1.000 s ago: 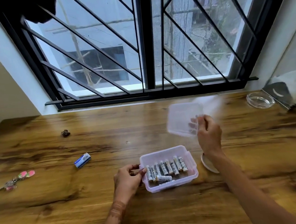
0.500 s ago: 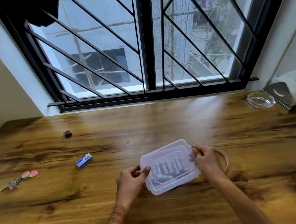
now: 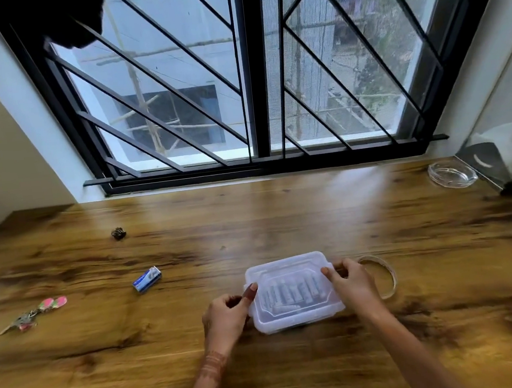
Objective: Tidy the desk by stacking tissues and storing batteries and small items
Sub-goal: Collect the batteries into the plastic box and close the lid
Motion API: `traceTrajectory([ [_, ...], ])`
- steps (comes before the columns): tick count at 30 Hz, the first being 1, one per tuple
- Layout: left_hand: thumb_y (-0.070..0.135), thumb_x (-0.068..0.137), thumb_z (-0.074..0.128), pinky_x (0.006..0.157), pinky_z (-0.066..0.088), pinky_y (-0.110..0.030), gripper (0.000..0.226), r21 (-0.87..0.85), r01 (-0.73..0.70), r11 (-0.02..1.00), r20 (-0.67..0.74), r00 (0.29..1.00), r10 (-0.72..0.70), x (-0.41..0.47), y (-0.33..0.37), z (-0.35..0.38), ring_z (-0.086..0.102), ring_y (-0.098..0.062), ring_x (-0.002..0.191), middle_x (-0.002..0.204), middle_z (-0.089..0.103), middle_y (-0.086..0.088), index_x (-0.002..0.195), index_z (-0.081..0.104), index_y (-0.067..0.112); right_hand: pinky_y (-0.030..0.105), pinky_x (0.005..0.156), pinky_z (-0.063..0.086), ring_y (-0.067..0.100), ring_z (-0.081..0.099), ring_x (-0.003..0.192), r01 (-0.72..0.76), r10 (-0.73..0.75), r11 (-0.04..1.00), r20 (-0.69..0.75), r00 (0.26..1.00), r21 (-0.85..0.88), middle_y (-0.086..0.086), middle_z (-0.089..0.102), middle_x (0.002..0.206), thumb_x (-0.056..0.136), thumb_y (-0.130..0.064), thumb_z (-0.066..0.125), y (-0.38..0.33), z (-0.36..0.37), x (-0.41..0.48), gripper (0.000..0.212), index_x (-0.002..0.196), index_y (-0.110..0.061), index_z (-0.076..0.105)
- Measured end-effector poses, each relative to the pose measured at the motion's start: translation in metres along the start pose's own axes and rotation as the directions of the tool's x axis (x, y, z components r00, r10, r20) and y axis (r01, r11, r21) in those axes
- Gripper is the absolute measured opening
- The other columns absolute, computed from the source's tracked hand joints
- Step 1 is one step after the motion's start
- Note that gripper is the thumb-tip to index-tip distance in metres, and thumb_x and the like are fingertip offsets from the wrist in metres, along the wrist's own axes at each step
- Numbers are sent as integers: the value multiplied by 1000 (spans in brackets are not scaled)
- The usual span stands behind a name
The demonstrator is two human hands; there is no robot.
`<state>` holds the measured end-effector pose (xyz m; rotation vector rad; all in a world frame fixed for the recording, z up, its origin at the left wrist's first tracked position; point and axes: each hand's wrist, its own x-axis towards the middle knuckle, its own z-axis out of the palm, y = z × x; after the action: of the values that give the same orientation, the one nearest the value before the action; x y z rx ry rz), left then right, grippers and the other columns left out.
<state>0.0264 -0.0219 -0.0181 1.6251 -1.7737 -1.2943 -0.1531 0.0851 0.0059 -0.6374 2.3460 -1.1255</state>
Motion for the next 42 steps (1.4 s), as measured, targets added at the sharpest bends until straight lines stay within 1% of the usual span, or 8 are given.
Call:
traceTrajectory([
  [3, 57, 72, 67, 58, 56, -30, 52, -101, 72, 992, 92, 994, -62, 2, -1, -2, 64, -20, 56, 62, 69, -5, 64, 64, 5, 24, 58, 39, 16, 52, 91, -23, 22, 1000, 29, 999, 12, 8, 62, 110, 91, -29, 55, -1, 2, 2, 32, 115, -8, 58],
  [6, 51, 76, 66, 43, 37, -19, 45, -199, 123, 972, 191, 978, -84, -1, 2, -3, 44, -9, 37, 43, 52, 4, 58, 55, 11, 25, 70, 39, 15, 52, 91, -29, 28, 1000, 44, 999, 12, 8, 63, 113, 91, -29, 56, 0, 0, 3, 33, 117, -8, 57],
  [13, 45, 76, 70, 71, 54, -32, 35, -214, 130, 968, 191, 978, -90, -6, 3, -3, 68, -19, 68, 71, 75, -5, 72, 73, 10, 35, 79, 53, 20, 60, 98, -98, 84, 990, 141, 986, 100, 5, 64, 109, 87, -36, 60, 5, -5, 7, 36, 115, -14, 56],
  [18, 35, 72, 76, 84, 54, -35, 41, -113, -23, 993, 90, 995, 33, -12, 4, -8, 65, -14, 87, 87, 68, 6, 107, 68, 15, 42, 86, 53, 20, 62, 93, -153, 125, 975, 169, 978, 160, 2, 63, 96, 85, -37, 61, 6, -6, 7, 28, 102, -16, 54],
  [24, 33, 85, 64, 85, 54, -34, 38, 89, -135, 987, 78, 989, 128, -16, 11, -6, 64, -16, 91, 96, 69, -2, 116, 63, 12, 42, 88, 52, 21, 61, 94, -197, 160, 964, 204, 966, 177, 1, 61, 89, 89, -28, 59, -1, -7, 6, 19, 99, -15, 50],
  [30, 36, 90, 56, 83, 52, -29, 38, 208, -253, 945, 48, 968, 248, -19, 10, -4, 62, -18, 93, 107, 69, -8, 117, 63, 10, 34, 83, 52, 16, 60, 89, 7, 6, 989, -84, 996, 146, 1, 64, 97, 73, -14, 77, 5, -2, -2, 42, 112, -7, 60],
  [35, 31, 94, 48, 79, 47, -25, 37, 241, -337, 910, 16, 939, 344, -26, 12, -1, 61, -20, 95, 113, 67, -10, 122, 57, 7, 27, 91, 42, 21, 58, 108, 159, -148, 984, -139, 979, 76, 10, 63, 119, 86, -11, 63, 10, 10, -13, 40, 125, -4, 55],
  [42, 26, 96, 44, 77, 54, -33, 31, 310, -349, 885, 31, 934, 357, -28, 13, 4, 64, -20, 89, 102, 69, -10, 118, 58, 10, 23, 81, 44, 22, 63, 99, 303, -305, 952, -166, 938, -41, 9, 68, 111, 90, -6, 55, 8, 11, -21, 32, 121, -8, 60],
])
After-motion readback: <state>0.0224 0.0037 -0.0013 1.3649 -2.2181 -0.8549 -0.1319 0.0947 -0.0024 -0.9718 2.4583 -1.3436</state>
